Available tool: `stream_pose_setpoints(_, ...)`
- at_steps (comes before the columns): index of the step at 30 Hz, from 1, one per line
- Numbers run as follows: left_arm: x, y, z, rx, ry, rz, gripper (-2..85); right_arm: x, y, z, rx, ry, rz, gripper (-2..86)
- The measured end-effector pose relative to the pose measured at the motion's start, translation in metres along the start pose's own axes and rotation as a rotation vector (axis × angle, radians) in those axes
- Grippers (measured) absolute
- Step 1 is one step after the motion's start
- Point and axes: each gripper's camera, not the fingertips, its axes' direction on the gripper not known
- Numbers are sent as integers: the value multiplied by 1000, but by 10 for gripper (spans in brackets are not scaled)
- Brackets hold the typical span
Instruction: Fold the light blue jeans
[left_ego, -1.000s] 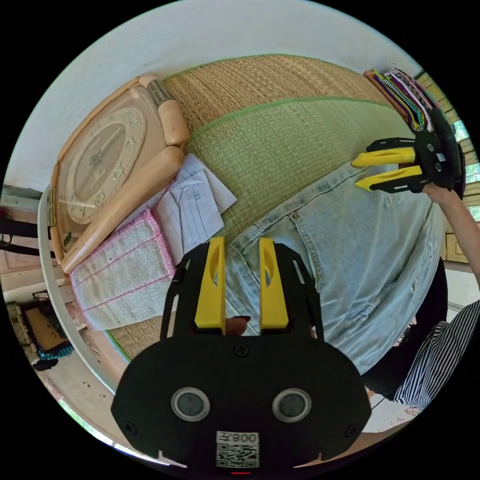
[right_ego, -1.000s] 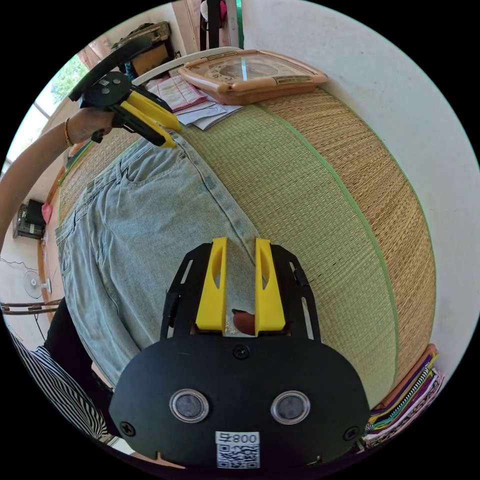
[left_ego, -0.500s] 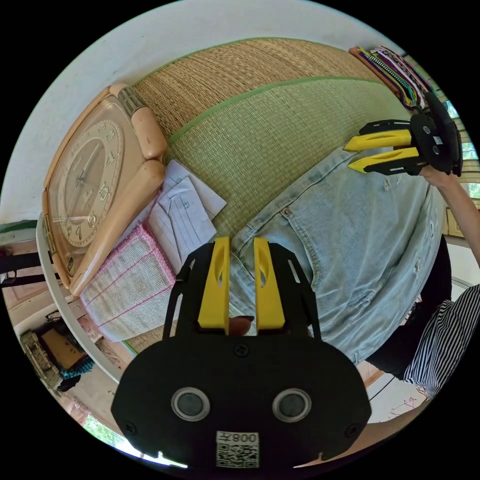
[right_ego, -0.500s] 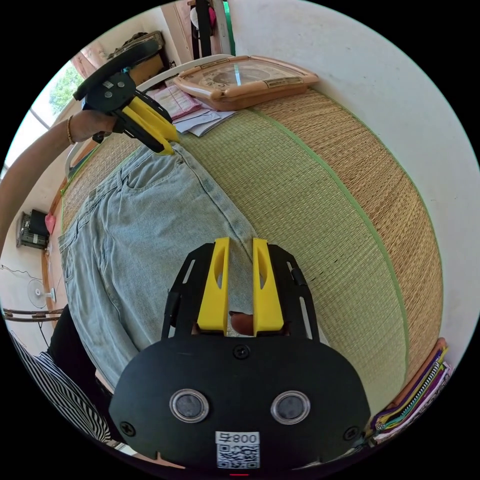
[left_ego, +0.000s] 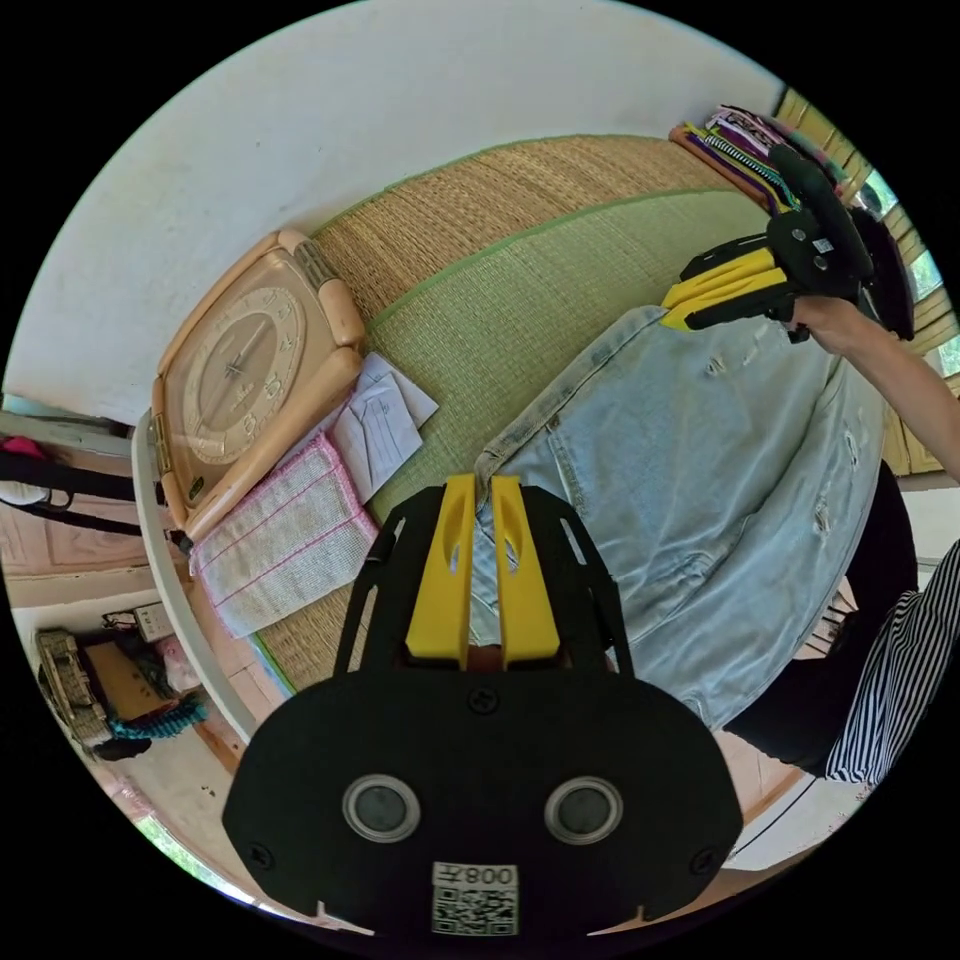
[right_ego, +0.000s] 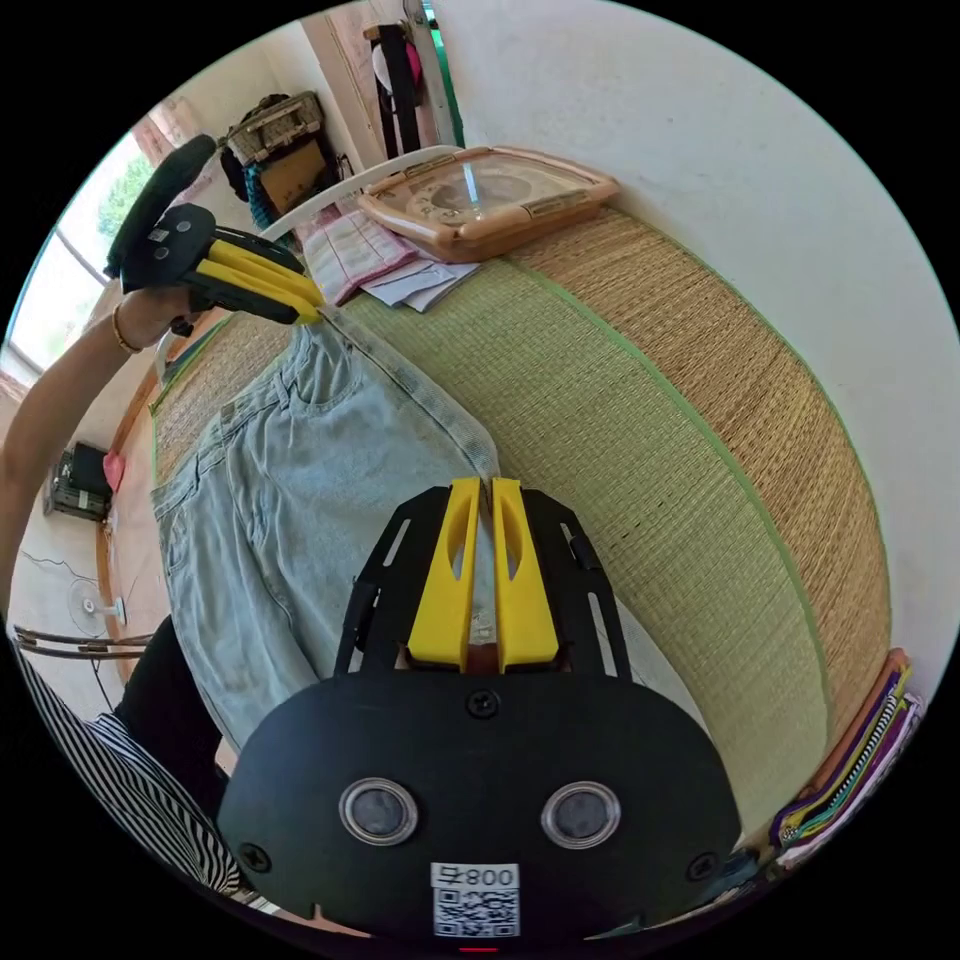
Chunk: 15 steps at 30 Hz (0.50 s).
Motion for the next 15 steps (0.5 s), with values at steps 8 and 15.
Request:
stream_pose_setpoints(8,42,85,-61,124,1,-24,27,-62,49,-65,98,21,-68,20)
stream_pose_setpoints(15,83,164,-80,128,34,-35,24,-132,96,-84,88,33,-131,20)
